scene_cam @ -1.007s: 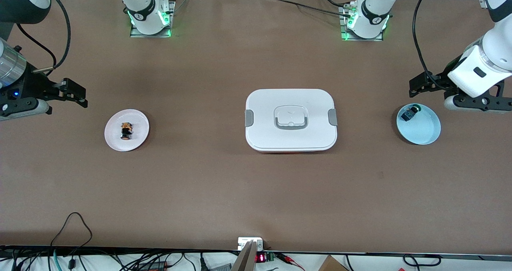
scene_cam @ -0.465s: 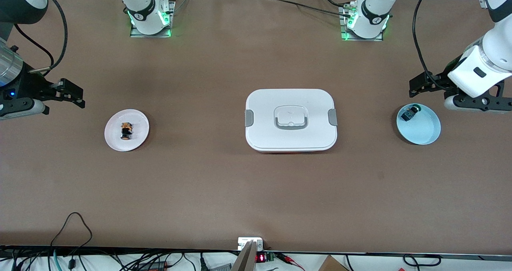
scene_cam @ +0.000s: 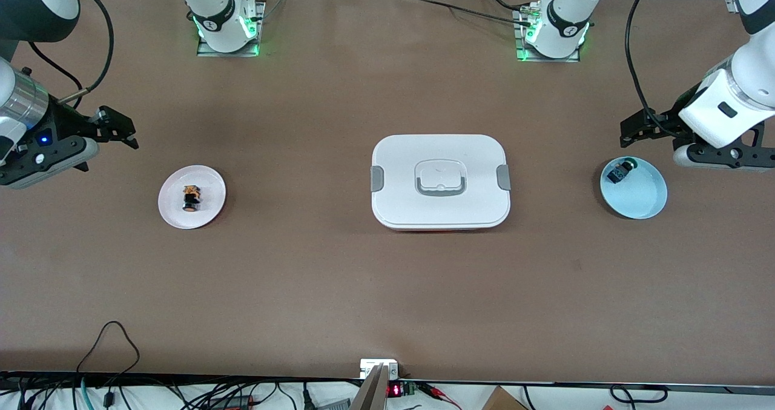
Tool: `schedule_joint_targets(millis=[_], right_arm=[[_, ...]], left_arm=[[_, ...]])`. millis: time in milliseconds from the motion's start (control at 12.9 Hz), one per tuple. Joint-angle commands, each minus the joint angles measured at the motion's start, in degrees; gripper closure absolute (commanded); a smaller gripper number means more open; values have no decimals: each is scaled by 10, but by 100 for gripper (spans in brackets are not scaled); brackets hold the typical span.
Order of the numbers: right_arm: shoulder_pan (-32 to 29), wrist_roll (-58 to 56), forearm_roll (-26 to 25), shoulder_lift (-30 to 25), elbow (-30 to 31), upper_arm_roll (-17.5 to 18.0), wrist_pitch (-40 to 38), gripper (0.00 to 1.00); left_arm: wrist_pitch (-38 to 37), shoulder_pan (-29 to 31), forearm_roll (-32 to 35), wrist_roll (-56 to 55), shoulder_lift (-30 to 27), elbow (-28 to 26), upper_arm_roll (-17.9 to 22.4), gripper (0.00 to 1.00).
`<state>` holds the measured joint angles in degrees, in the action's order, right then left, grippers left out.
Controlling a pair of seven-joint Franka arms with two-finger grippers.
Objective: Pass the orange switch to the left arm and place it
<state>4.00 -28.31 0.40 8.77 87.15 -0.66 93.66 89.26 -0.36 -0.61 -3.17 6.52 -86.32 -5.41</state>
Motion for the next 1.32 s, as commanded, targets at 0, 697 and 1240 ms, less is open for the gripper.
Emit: schedule_joint_targets(millis=[0,697,1240], right_arm=[[-3,-61,1,12,-1,0,-7,0],[-29,-376,2,75,142,0,134,0],[-43,-589,0,69,351,-1,373,0]], left_arm=[[-7,3,1,9,2,7,-1,0],[-4,2,2,8,2,9,-1,0],[-4,3,2,9,2,9,-2,0]])
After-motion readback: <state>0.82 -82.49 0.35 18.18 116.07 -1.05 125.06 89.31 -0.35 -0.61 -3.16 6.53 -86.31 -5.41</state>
